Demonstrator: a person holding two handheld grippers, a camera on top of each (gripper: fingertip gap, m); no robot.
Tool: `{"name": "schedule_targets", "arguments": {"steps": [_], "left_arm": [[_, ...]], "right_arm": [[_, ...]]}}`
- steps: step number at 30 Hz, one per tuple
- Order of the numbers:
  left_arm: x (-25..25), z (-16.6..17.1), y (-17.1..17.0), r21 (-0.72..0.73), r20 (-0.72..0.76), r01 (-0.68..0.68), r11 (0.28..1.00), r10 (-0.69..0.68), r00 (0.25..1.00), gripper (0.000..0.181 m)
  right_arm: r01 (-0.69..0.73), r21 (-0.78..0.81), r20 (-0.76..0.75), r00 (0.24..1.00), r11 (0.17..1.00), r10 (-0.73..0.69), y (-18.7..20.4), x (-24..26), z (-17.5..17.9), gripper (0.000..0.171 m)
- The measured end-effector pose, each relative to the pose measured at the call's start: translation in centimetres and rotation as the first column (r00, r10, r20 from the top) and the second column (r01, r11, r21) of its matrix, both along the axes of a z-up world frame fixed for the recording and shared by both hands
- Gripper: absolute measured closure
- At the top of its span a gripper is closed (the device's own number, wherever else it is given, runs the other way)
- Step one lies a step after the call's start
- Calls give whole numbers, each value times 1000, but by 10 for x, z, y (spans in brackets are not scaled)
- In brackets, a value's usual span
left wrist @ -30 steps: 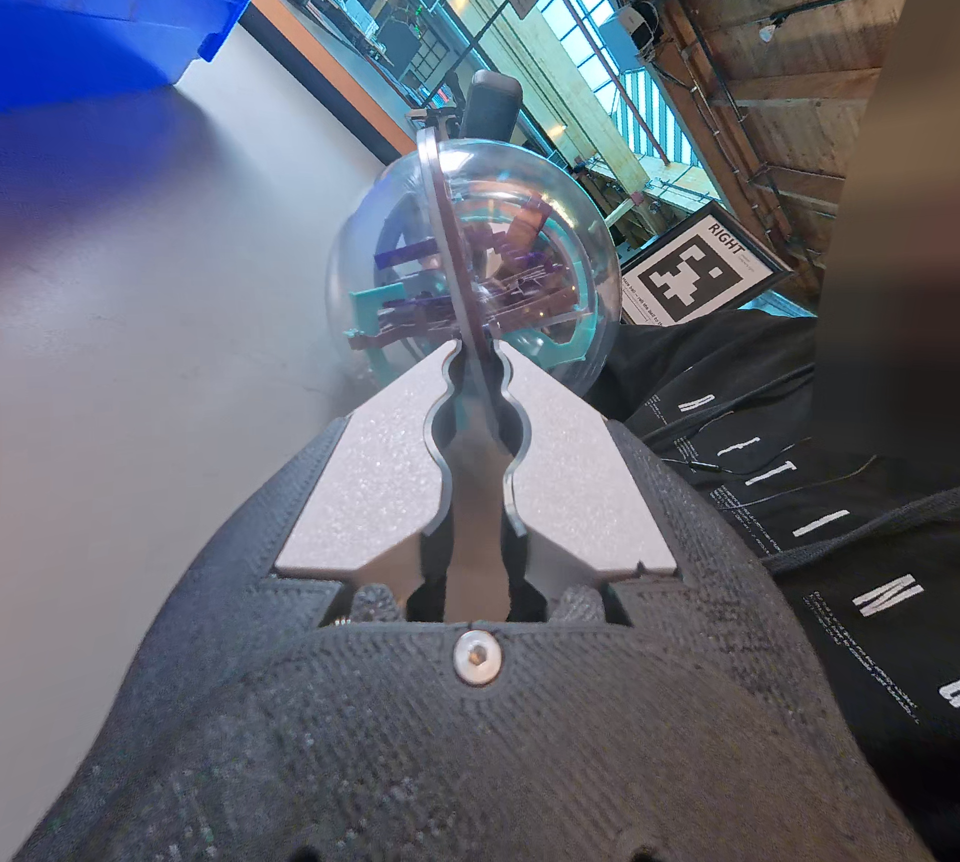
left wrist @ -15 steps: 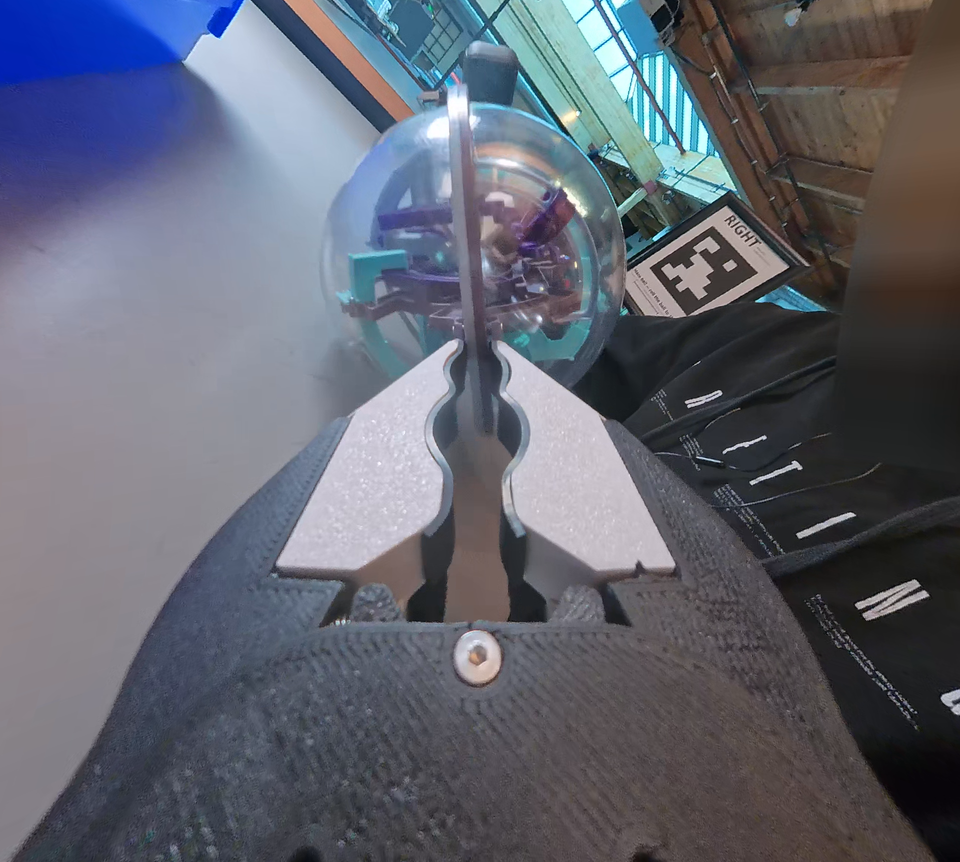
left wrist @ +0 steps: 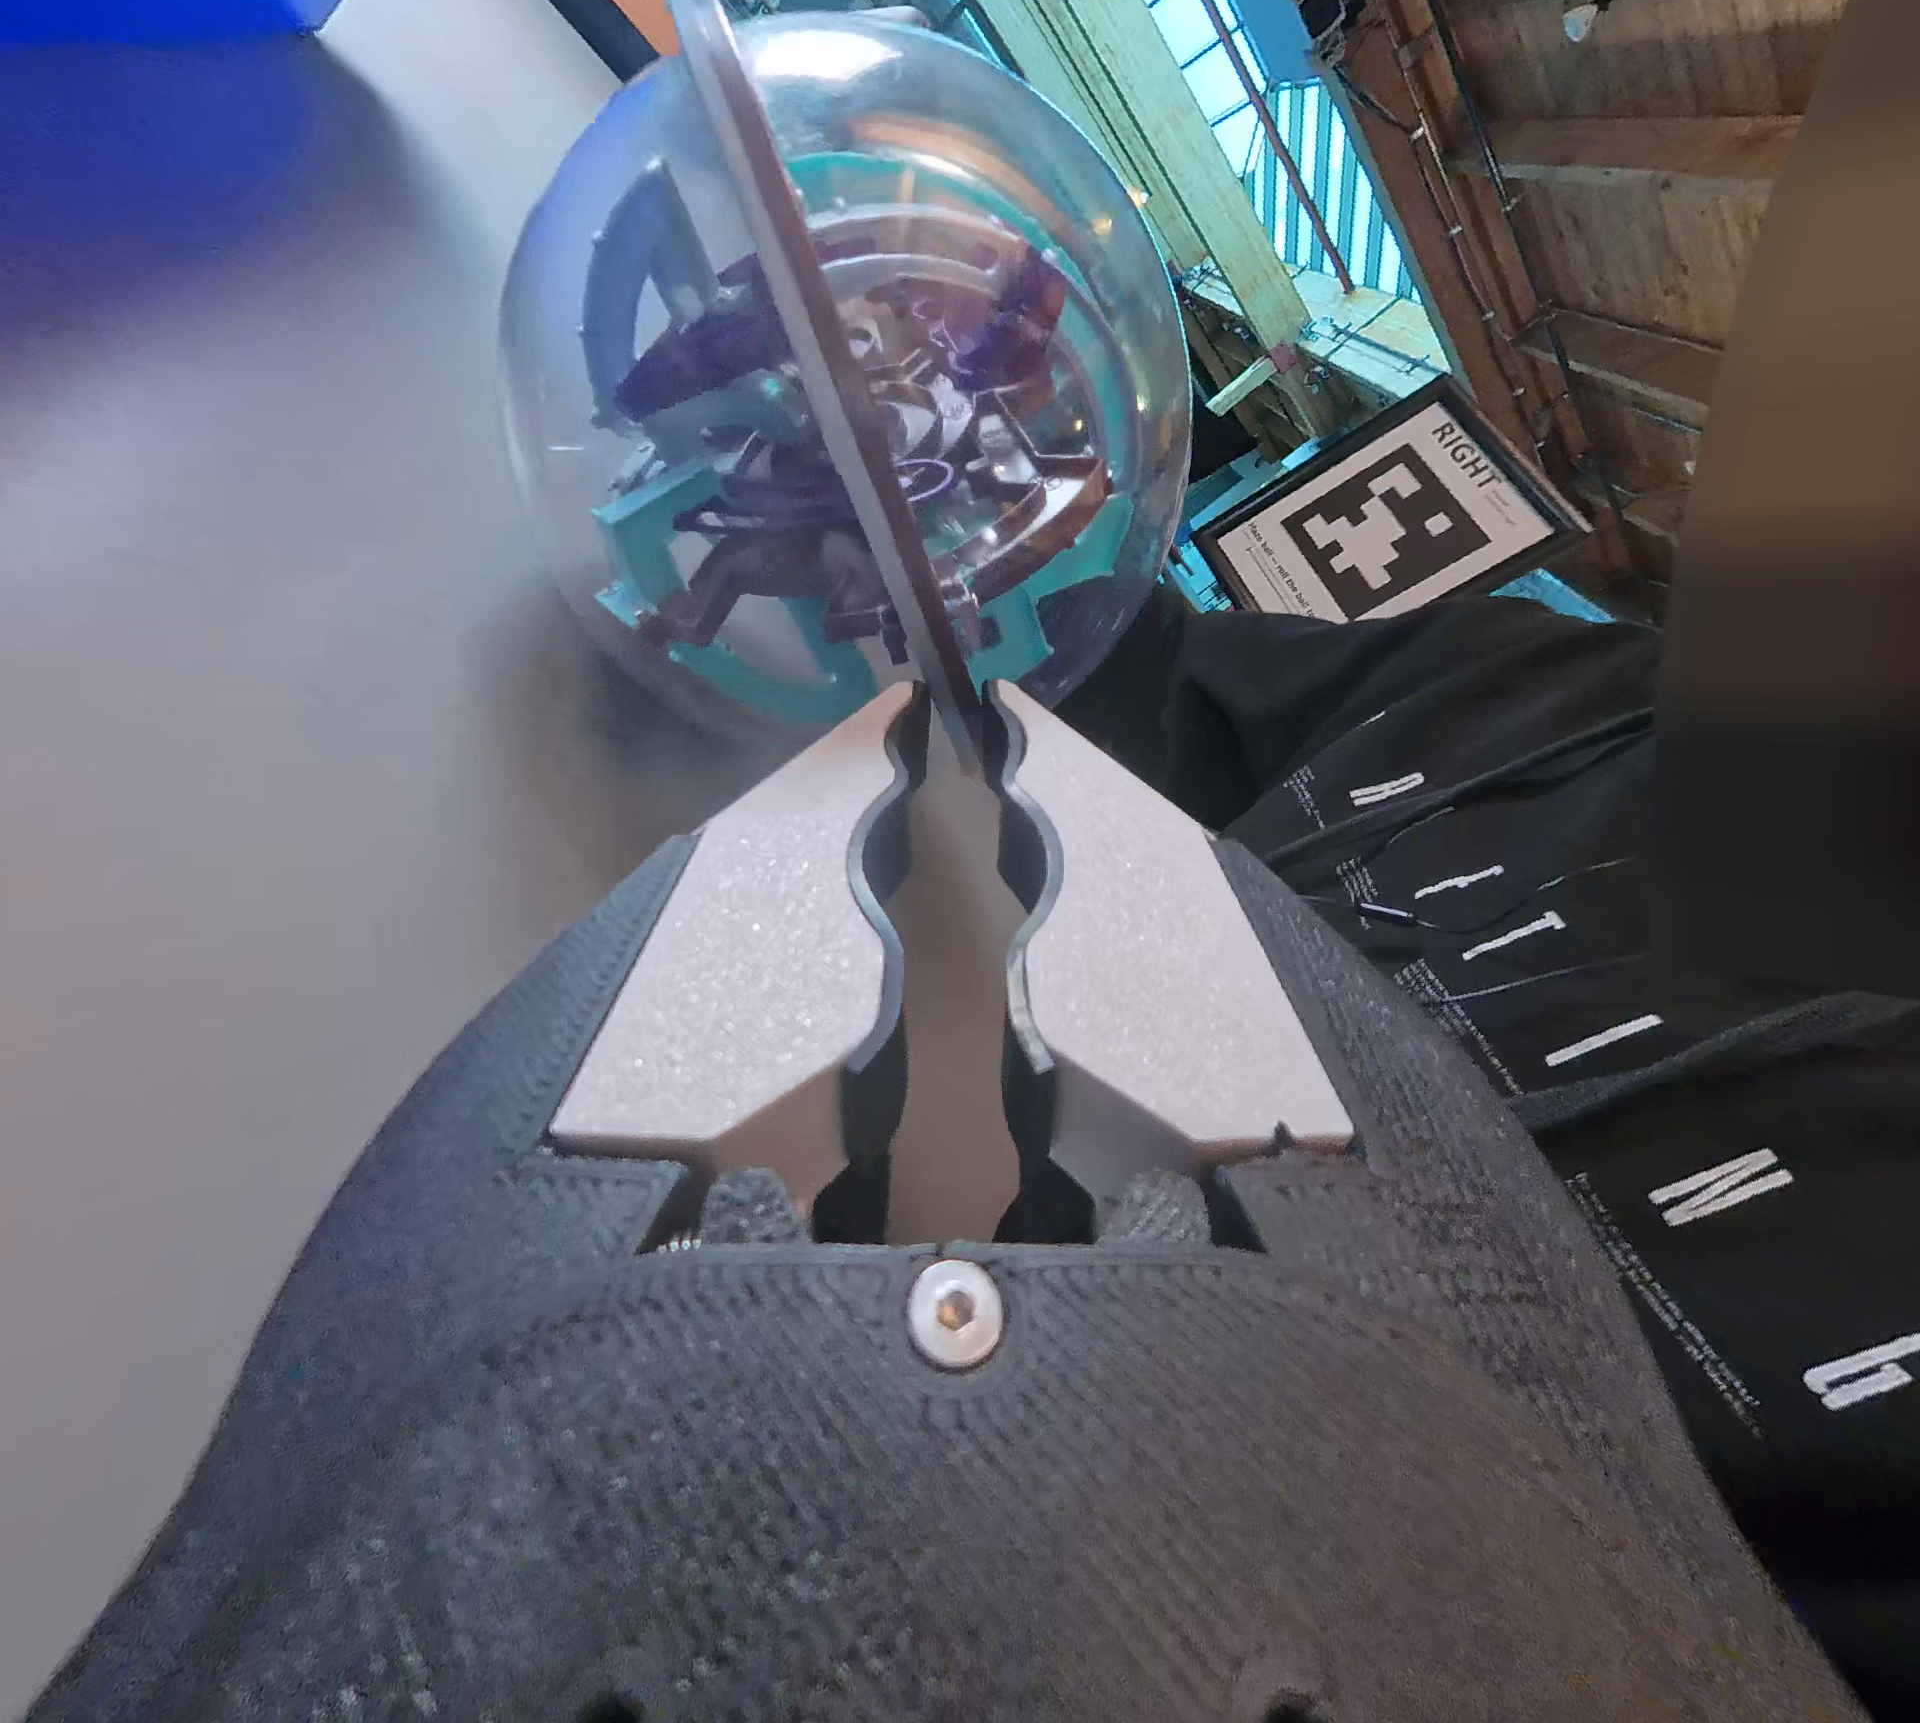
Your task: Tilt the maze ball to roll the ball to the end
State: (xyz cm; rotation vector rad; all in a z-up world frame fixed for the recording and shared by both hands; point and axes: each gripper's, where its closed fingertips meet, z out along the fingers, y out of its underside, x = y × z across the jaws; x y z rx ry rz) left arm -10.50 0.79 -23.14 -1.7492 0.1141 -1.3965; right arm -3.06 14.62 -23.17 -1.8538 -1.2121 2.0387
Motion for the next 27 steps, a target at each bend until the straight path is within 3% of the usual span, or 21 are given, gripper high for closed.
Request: {"name": "schedule_targets", "arguments": {"steps": [4, 7, 9, 18, 27], "left_arm": [[10, 2, -1, -24, 46, 36, 999, -35, 998, 174], [15, -2, -4, -33, 13, 62, 998, -62, 998, 172], [13, -1, -5, -41, 33, 67, 997, -66, 997, 166], [-20, 7, 5, -12, 92, -56, 998, 57, 994, 153], [8, -5, 9, -34, -7, -42, 999, 42, 999, 160]], "right_arm": [[93, 16, 20, 995, 996, -94, 14, -10, -4, 161], [125, 85, 25, 992, 989, -127, 22, -9, -3, 132], [104, 123, 38, 993, 987, -110, 21, -3, -3, 125], [-69, 72, 73, 995, 995, 64, -13, 8, -13, 132], [-102, 75, 67, 993, 992, 97, -30, -1, -16, 143]]}}
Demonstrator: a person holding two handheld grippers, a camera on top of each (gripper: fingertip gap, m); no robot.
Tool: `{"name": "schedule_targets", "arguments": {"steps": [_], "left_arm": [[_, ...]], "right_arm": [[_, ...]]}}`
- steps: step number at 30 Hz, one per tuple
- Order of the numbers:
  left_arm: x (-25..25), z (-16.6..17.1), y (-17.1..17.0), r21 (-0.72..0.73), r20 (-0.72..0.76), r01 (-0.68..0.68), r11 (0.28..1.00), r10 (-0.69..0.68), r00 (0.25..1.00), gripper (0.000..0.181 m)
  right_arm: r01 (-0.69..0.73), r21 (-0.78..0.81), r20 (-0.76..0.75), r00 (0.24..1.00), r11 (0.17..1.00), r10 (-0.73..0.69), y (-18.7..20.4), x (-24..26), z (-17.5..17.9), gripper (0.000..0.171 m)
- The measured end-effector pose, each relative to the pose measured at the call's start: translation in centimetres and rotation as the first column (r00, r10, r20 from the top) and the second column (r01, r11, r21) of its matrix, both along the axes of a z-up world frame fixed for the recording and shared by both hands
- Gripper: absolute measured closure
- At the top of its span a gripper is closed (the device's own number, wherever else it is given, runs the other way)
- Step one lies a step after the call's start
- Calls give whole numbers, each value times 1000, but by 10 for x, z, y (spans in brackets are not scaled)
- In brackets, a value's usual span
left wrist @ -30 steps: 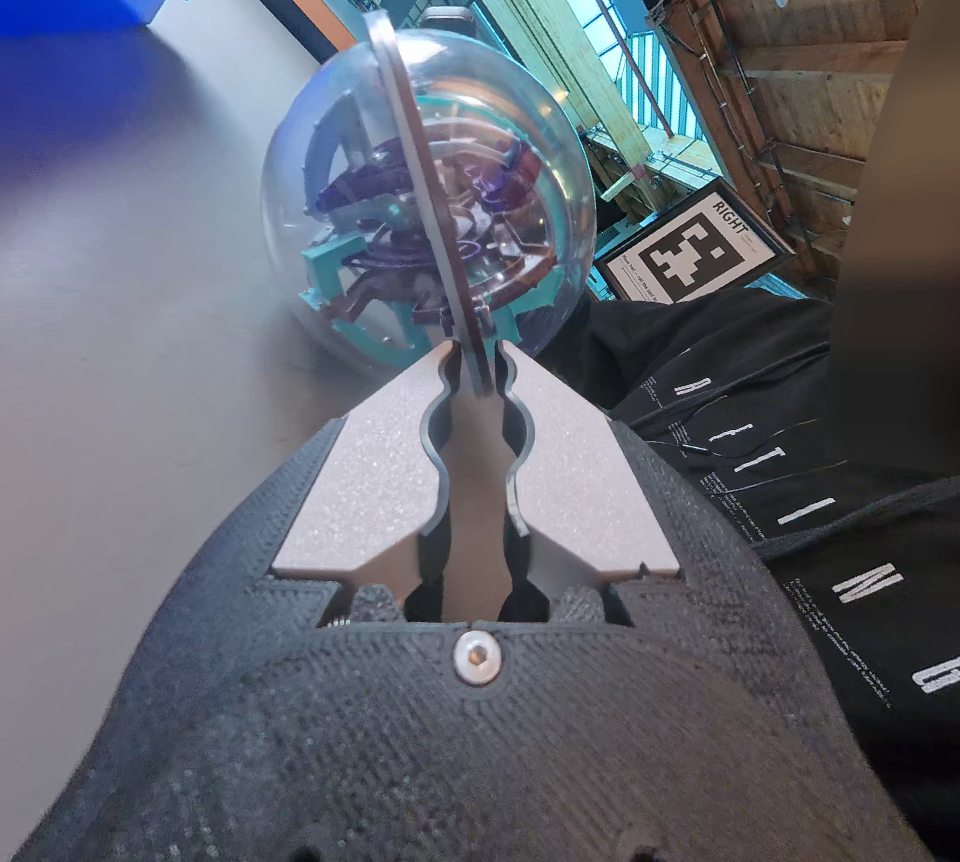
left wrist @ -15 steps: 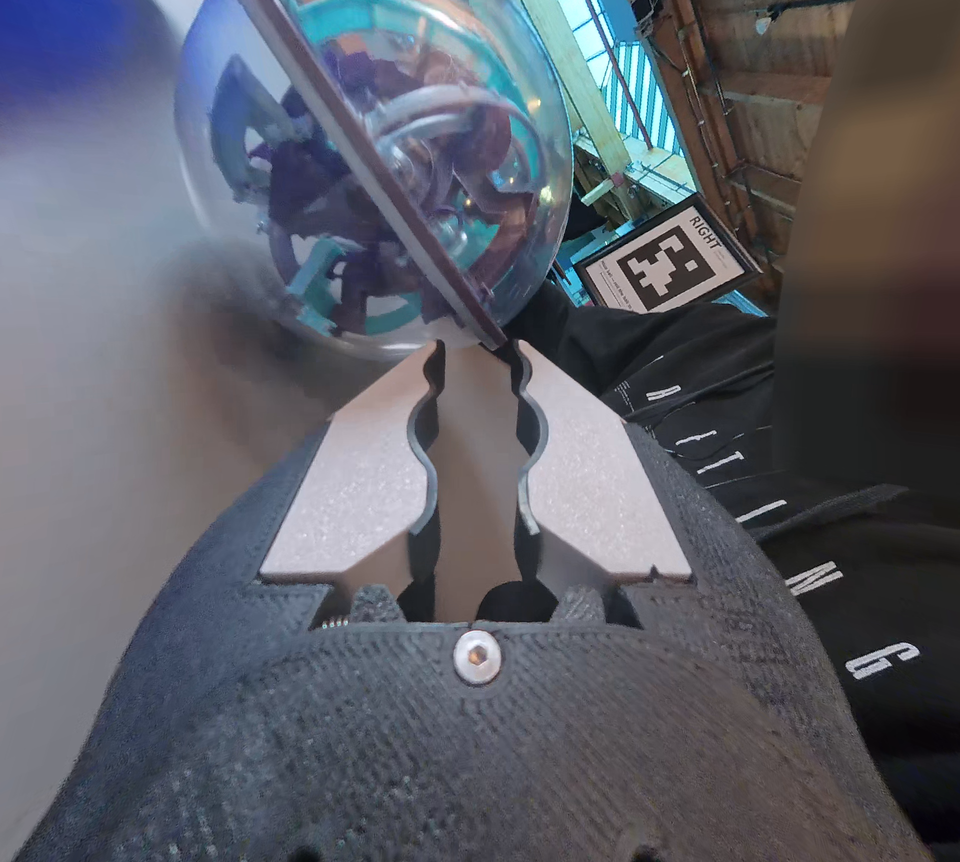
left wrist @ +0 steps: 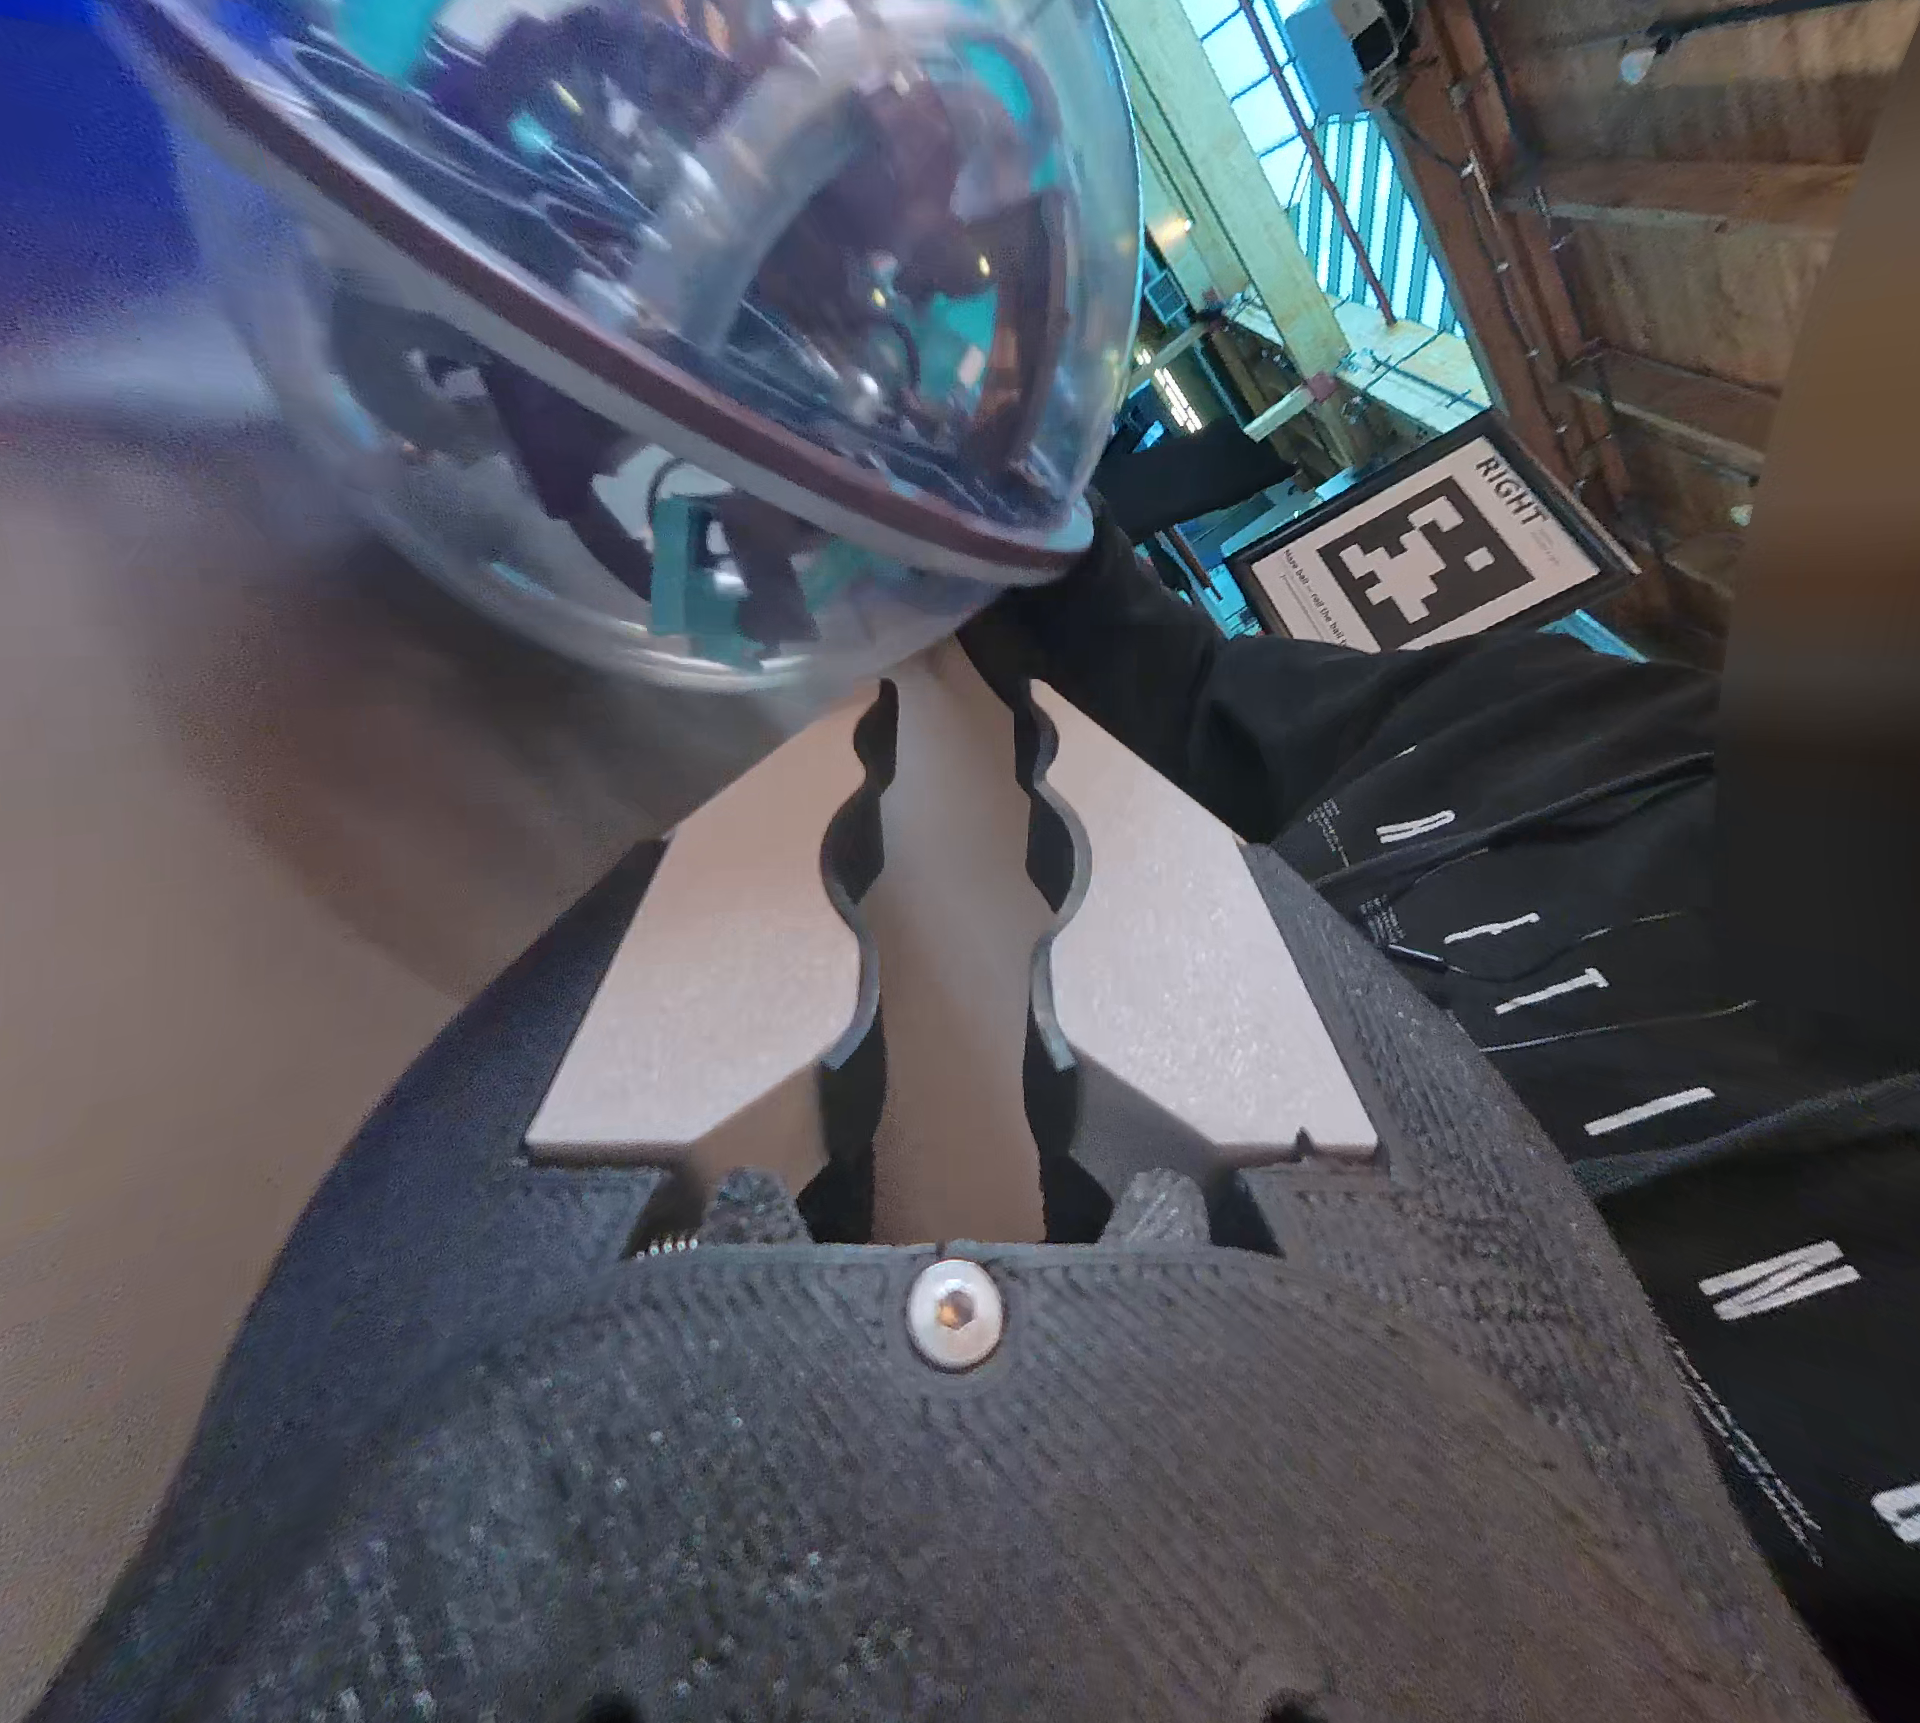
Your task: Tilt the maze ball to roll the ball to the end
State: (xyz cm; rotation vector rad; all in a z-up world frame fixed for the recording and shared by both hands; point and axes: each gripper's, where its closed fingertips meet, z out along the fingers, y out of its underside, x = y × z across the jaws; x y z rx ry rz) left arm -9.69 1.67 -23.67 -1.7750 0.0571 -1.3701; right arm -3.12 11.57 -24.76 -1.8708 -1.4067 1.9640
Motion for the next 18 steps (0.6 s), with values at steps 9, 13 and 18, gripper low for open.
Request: {"name": "schedule_targets", "arguments": {"steps": [9, 13, 18], "left_arm": [[-12, 5, -5, 61, -47, 0, 998, 3, 999, 150], [-34, 12, -4, 117, -60, -36, 993, 43, 997, 142], [-57, 9, -2, 140, -141, -122, 983, 142, 980, 94]], "right_arm": [[390, 309, -360, 892, 867, -273, 35, -6, 63, 121], [561, 605, -525, 814, 565, -247, 10, -25, 96, 87], [478, 729, -426, 877, 489, -222, -14, -50, 63, 65]]}}
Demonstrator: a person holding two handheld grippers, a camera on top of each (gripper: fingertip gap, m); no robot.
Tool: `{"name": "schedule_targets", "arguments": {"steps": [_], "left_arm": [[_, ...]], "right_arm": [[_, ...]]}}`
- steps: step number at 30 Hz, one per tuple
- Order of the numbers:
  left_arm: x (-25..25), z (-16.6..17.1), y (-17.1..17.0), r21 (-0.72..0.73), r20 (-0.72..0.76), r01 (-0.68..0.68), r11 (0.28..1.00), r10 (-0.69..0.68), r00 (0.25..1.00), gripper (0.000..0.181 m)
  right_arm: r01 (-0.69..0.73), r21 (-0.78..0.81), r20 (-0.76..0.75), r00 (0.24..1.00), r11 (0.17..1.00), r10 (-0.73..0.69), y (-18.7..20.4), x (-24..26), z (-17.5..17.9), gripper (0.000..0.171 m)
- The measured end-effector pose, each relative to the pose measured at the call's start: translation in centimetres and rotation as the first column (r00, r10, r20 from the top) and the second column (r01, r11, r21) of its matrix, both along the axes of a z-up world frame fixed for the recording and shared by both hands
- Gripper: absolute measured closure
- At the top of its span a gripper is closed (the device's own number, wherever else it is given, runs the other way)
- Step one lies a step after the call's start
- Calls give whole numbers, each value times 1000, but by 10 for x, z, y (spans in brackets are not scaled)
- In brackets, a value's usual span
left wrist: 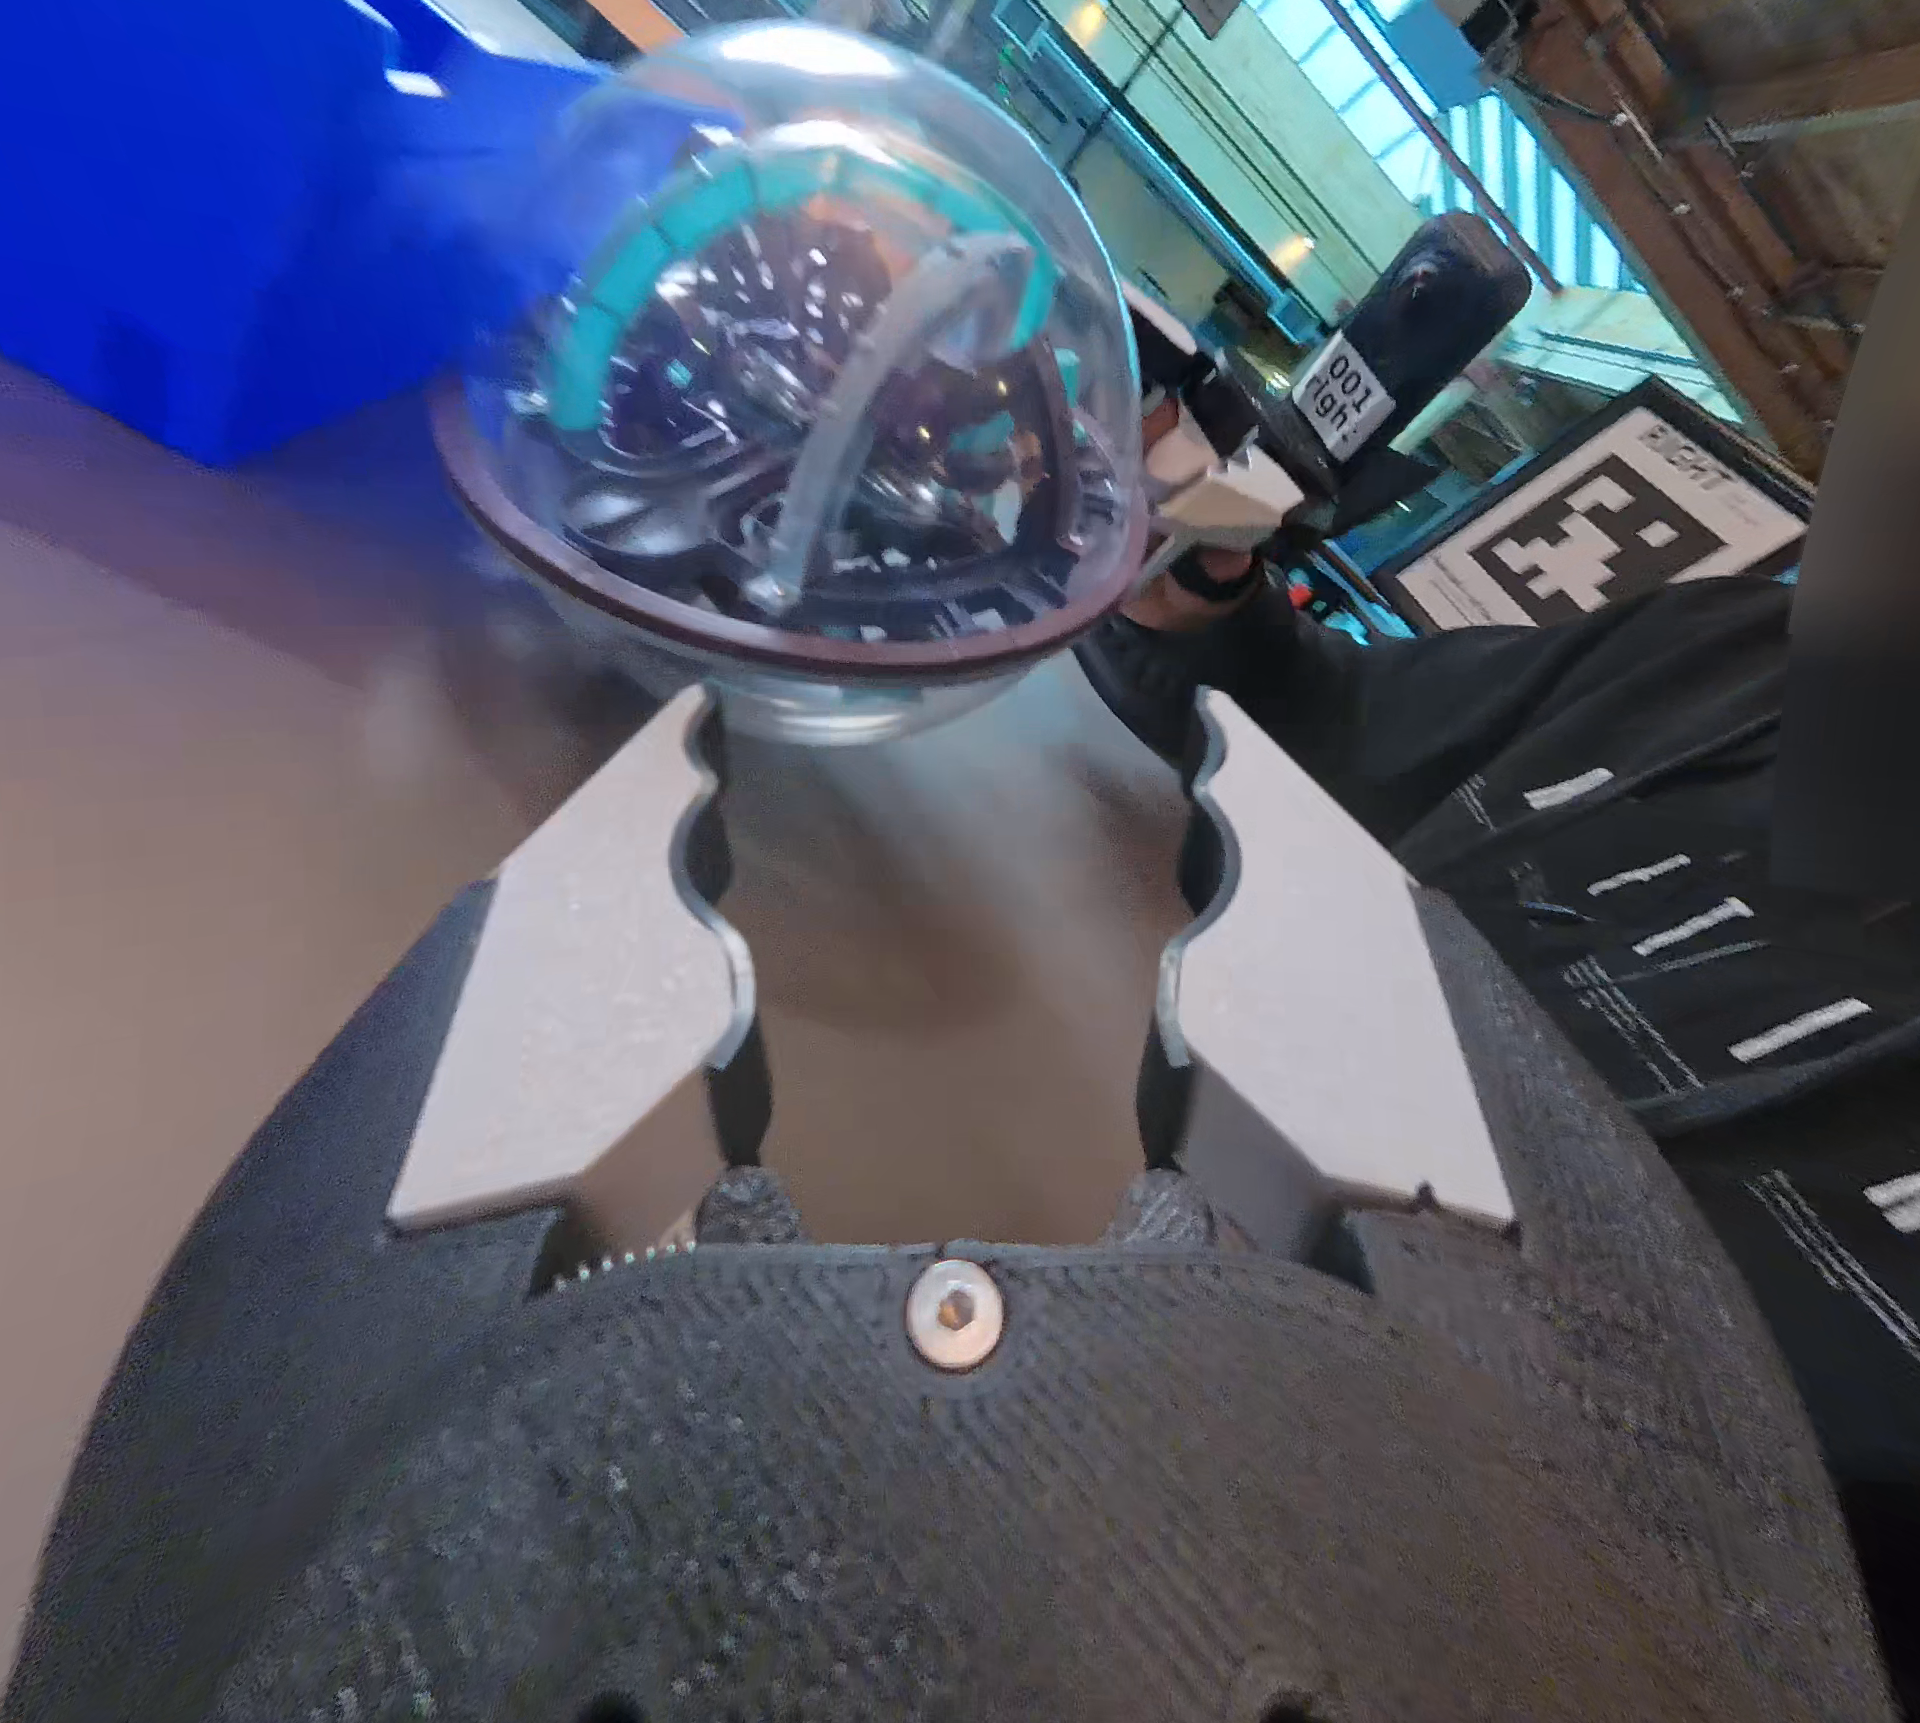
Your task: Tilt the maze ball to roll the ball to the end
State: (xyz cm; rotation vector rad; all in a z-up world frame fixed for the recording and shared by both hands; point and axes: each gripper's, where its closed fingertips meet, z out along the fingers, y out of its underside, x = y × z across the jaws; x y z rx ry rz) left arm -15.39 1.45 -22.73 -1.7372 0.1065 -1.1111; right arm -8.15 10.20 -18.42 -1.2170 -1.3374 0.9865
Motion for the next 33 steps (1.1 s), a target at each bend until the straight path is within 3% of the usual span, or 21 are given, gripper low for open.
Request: {"name": "schedule_targets", "arguments": {"steps": [4, 10, 16, 18, 21, 24, 30, 33], "left_arm": [[-13, 3, 8, 39, -19, -101, 994, 102, 995, 72], [-15, -6, 18, 15, -16, -164, 986, 164, 986, 69], [-5, -16, 25, -98, 53, -157, 983, 163, 985, 96], [5, -17, 24, -112, 62, -112, 987, 120, 991, 113], [12, -15, 24, -107, 84, -95, 990, 105, 991, 120], [9, -15, 23, -127, 121, -86, 988, 102, 987, 132], [11, -15, 21, -148, 151, -61, 987, 84, 985, 148], [12, -17, 22, -184, 179, -54, 982, 87, 980, 167]], "right_arm": [[-84, -68, 7, 996, 994, 85, 8, 7, -10, 75], [-121, -45, 16, 992, 992, 122, 27, 23, -13, 82], [-215, -224, 18, 974, 951, 224, 15, 22, -22, 78], [-213, -228, 18, 975, 950, 223, 16, 21, -24, 89], [-217, -263, 20, 973, 940, 231, 17, 22, -26, 90], [-226, -351, -14, 972, 909, 236, 23, 26, -22, 108], [-236, -625, -72, 967, 744, 246, 40, 31, -24, 140], [-222, -751, -90, 967, 622, 236, 48, 31, -31, 152]]}}
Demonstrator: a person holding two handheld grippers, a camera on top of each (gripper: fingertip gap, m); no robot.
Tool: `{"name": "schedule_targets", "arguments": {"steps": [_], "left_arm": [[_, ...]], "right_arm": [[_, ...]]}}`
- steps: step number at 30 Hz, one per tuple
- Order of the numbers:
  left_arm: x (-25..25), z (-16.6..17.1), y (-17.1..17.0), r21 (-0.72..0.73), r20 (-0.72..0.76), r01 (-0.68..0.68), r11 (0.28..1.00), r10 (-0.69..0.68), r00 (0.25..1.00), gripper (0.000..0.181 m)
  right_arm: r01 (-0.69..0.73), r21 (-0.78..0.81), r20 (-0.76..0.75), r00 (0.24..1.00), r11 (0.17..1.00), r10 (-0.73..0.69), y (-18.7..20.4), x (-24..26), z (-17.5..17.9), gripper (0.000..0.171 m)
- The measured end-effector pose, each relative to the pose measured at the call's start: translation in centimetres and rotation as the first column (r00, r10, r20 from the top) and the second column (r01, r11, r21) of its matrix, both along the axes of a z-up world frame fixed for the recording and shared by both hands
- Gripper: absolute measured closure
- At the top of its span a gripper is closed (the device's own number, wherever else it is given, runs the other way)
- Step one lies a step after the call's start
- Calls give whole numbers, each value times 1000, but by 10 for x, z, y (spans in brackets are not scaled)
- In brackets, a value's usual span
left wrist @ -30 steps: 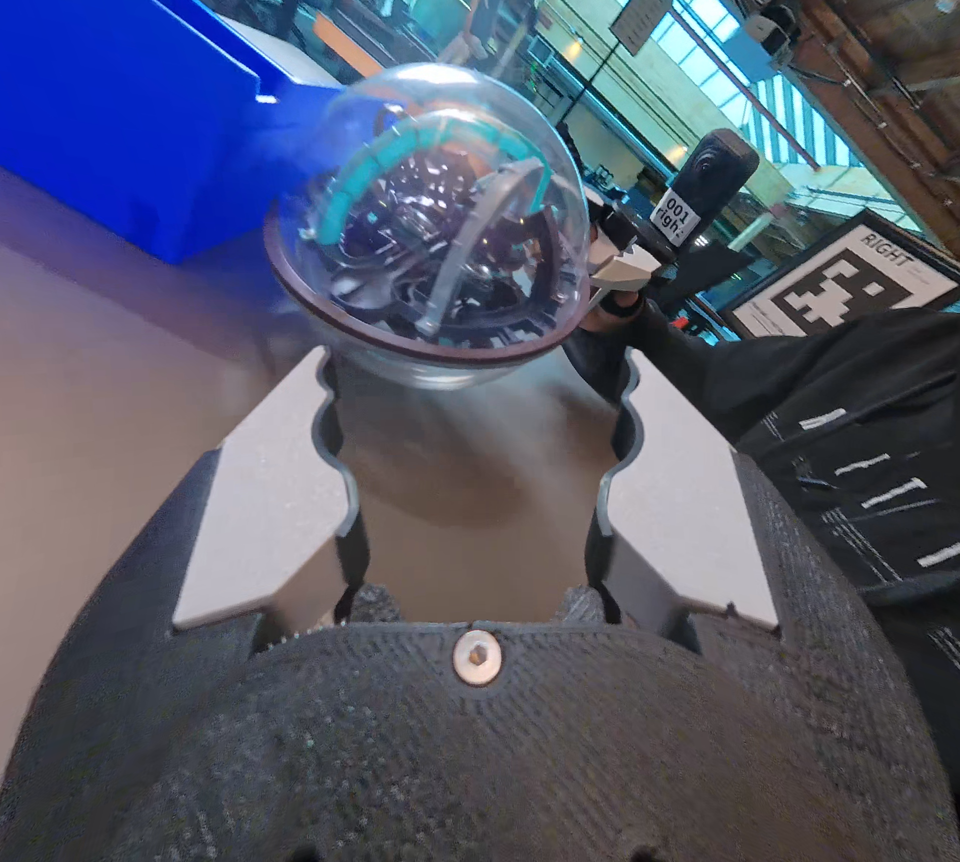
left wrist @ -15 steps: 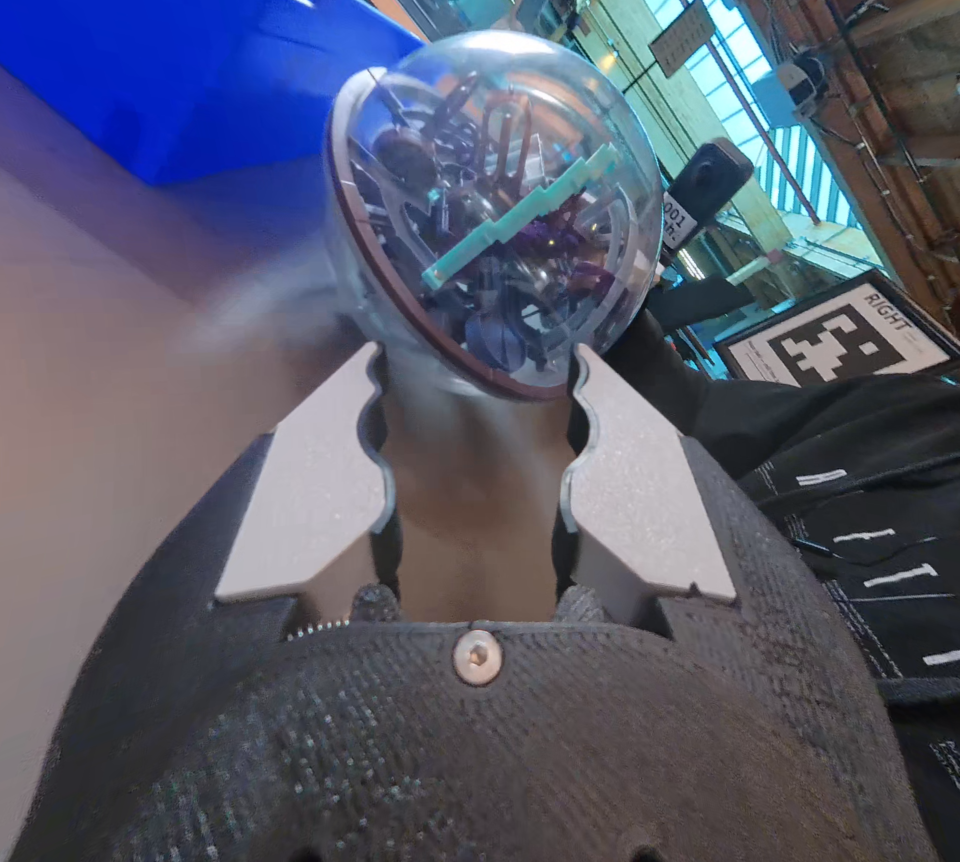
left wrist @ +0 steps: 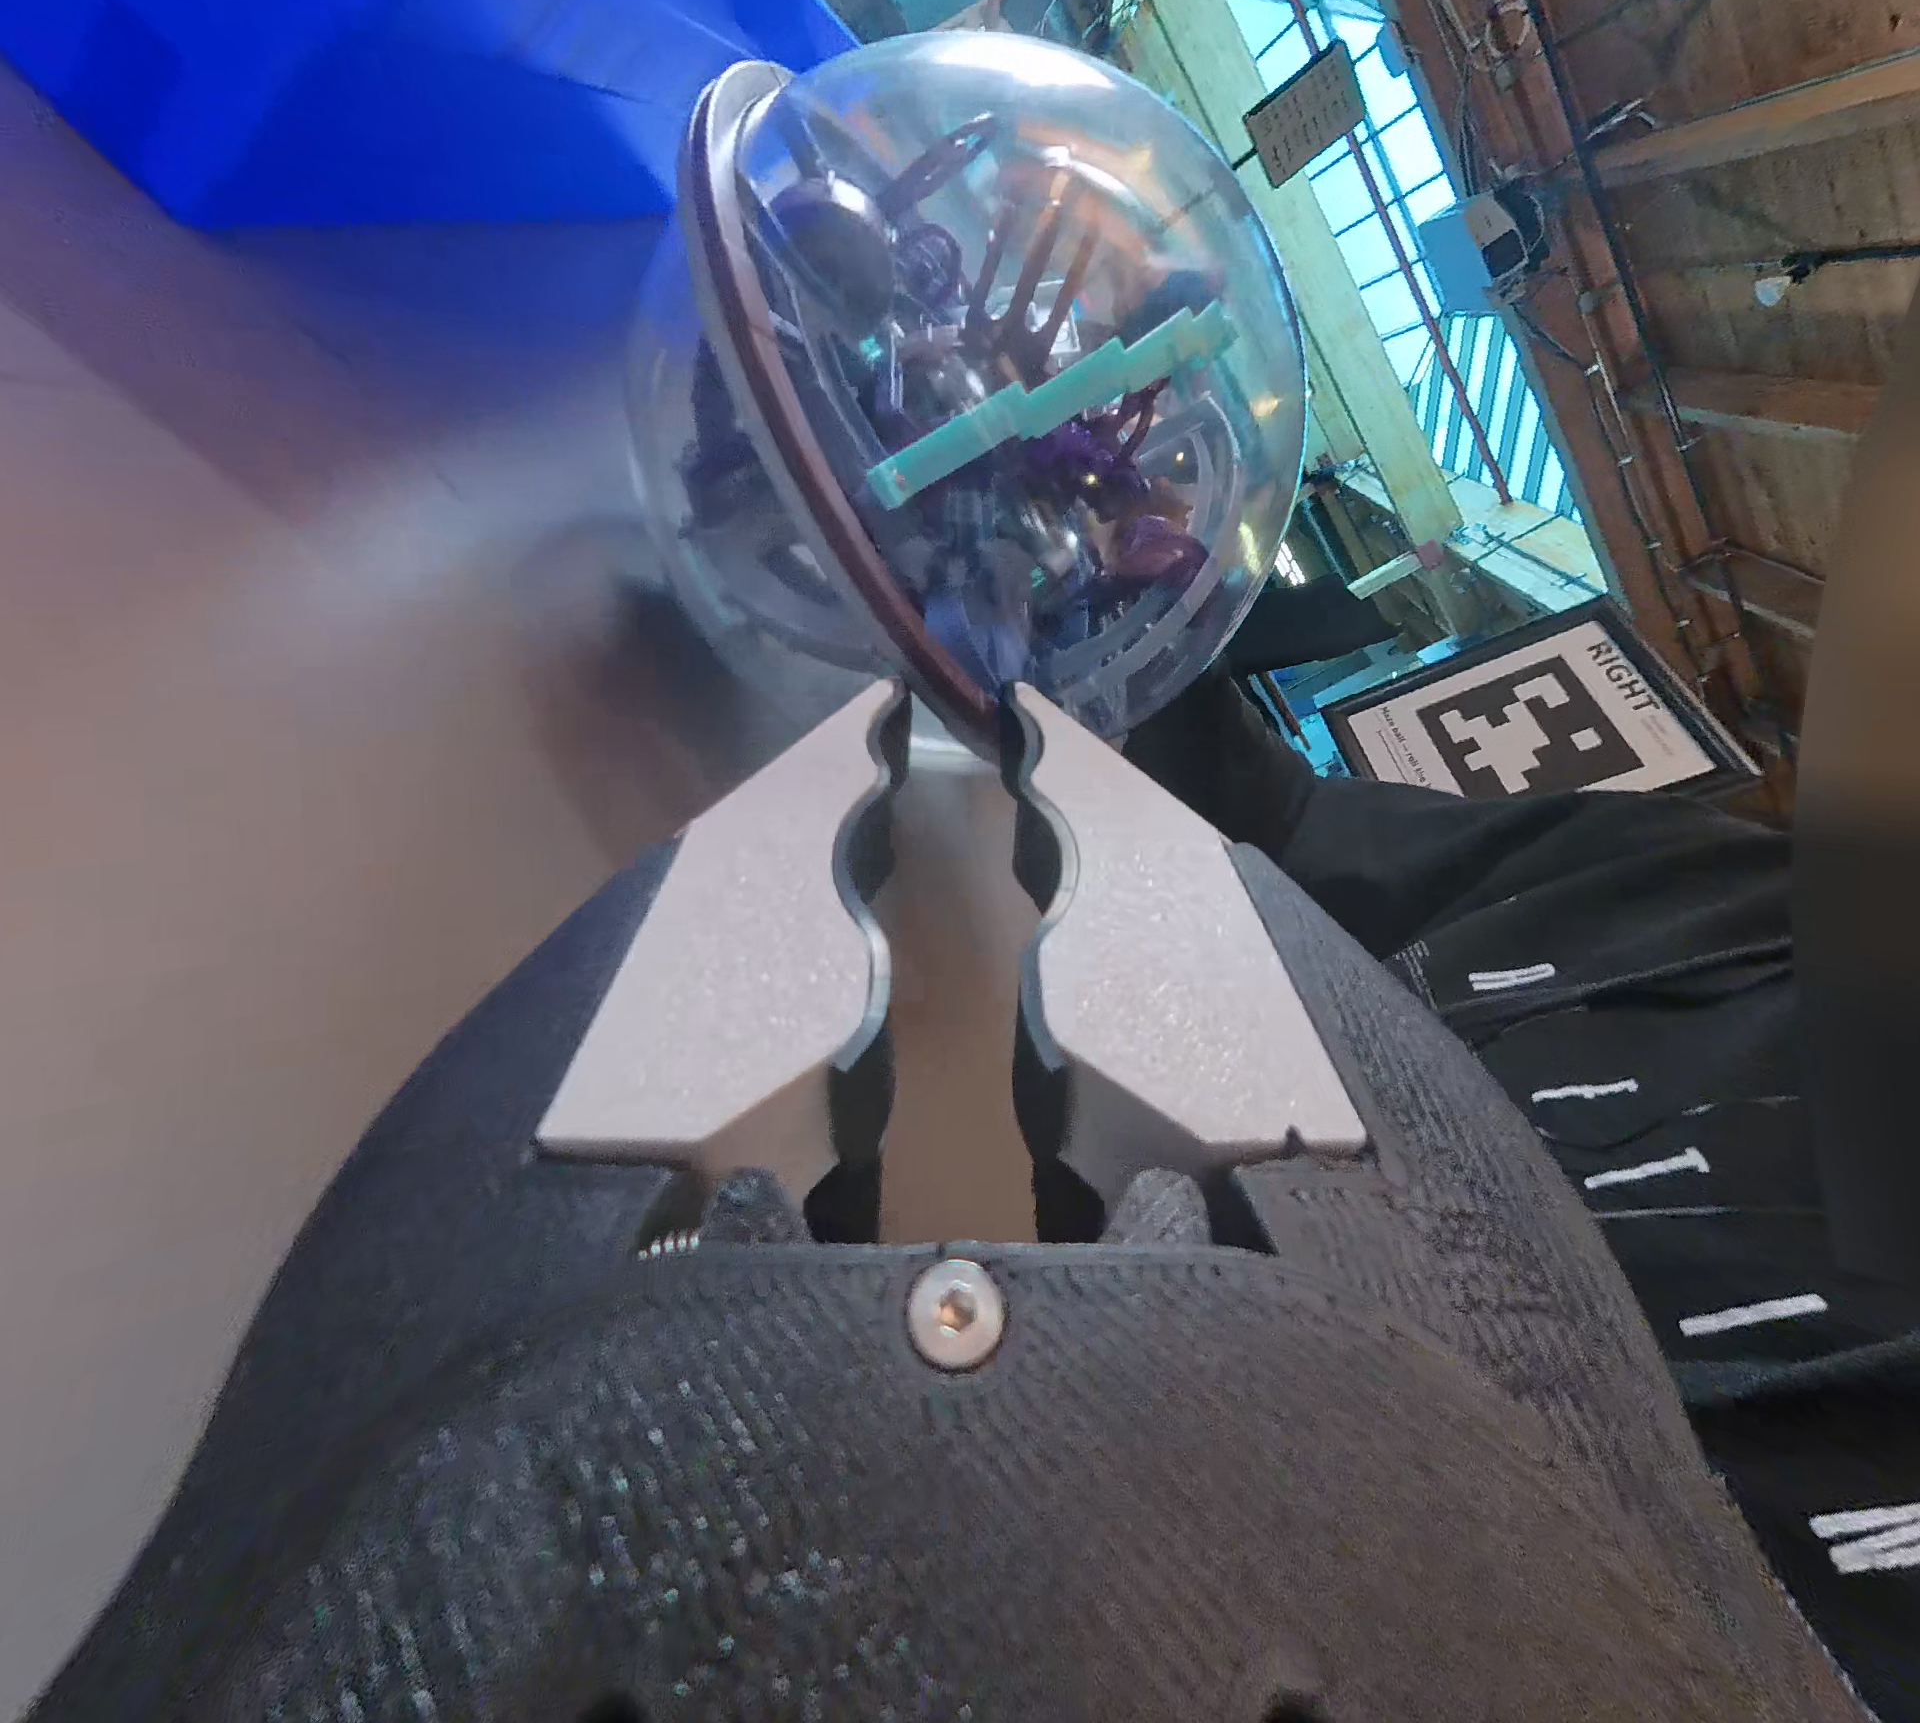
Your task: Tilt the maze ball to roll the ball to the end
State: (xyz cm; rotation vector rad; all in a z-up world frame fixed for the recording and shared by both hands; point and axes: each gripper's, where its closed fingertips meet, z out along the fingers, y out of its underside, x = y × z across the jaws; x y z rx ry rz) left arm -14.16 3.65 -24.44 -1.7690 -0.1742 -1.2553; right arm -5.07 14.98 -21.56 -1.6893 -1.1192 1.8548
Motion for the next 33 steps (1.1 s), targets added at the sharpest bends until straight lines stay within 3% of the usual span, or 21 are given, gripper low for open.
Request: {"name": "schedule_targets", "arguments": {"steps": [4, 10, 14, 17, 24, 29, 33], "left_arm": [[-2, 0, 3, -13, 22, -28, 1000, 28, 999, 167], [-4, -1, 3, -22, 17, -47, 999, 47, 999, 170], [1, 12, 0, 99, -44, -37, 994, 41, 998, 170], [1, 29, -2, 228, -128, -50, 972, 81, 989, 172], [6, 120, -9, 504, -345, 20, 864, 180, 921, 172], [13, 208, -20, 664, -397, 80, 744, 259, 880, 173], [21, 262, -34, 755, -432, 117, 645, 356, 829, 173]], "right_arm": [[-55, -182, -4, 998, 982, 55, -2, -1, -4, 161], [-76, -235, 13, 997, 969, 81, -5, 0, -9, 164], [-90, -173, -59, 995, 981, 81, -6, 3, 2, 164], [-80, -13, -151, 986, 997, 77, -12, 7, 23, 165], [40, 255, -368, 928, 966, 58, -15, 11, 115, 166], [114, 365, -534, 839, 924, 107, -28, 20, 209, 165], [187, 428, -614, 778, 884, 133, -41, 28, 263, 166]]}}
